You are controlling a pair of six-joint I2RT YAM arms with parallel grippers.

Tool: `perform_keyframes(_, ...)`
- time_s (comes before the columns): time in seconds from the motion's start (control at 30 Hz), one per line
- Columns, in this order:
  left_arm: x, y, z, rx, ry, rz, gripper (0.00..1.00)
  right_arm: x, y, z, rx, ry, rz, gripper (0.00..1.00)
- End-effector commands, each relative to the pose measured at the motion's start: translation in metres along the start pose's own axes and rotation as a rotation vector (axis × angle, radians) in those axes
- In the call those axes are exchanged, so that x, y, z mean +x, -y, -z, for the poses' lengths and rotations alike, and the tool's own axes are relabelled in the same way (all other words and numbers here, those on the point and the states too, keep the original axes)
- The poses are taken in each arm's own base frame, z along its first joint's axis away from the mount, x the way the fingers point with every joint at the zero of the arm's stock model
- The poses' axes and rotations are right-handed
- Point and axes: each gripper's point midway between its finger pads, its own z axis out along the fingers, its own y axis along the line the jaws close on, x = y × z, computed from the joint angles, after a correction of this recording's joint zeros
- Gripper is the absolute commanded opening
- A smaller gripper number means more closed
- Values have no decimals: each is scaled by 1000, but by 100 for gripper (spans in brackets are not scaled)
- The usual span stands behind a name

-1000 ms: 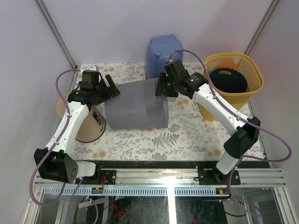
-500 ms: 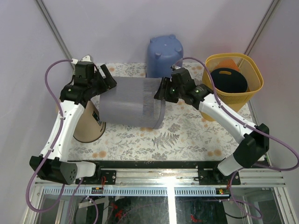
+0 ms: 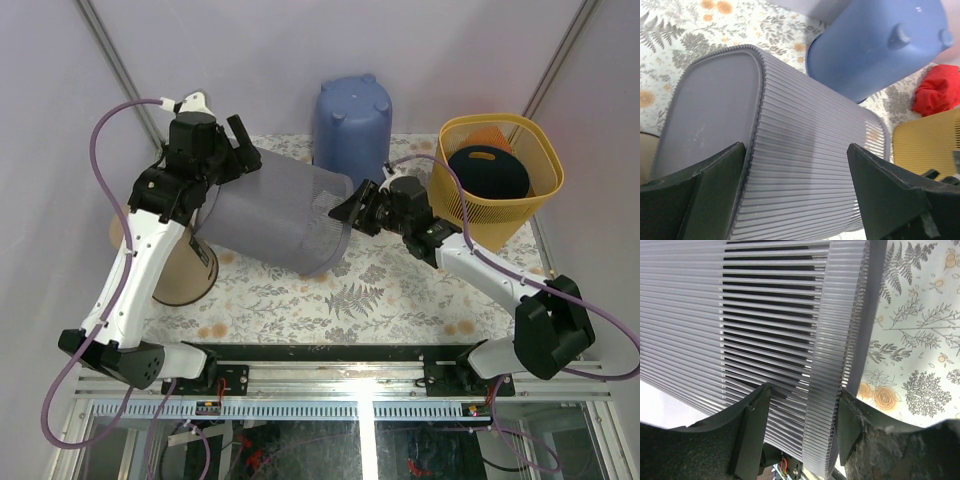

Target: Turn the large container upside down

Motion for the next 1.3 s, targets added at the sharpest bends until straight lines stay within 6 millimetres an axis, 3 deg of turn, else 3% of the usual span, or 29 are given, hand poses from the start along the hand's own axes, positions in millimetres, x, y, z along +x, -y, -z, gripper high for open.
perform_keyframes(0.0, 15, 69, 10, 208, -67, 1, 80, 13, -67, 20, -327, -33, 28, 57)
perform_keyframes(0.2, 20, 90, 10, 211, -73, -32, 80, 21, -43, 31, -357, -3, -36, 57)
perform_keyframes(0.63, 41, 128, 15, 233, -91, -84, 79, 44, -12, 44, -403, 10, -94, 58)
perform_keyframes(1.27, 60, 145, 23, 270, -125, -97, 79, 76, 18, 38, -366, -88, -111, 58)
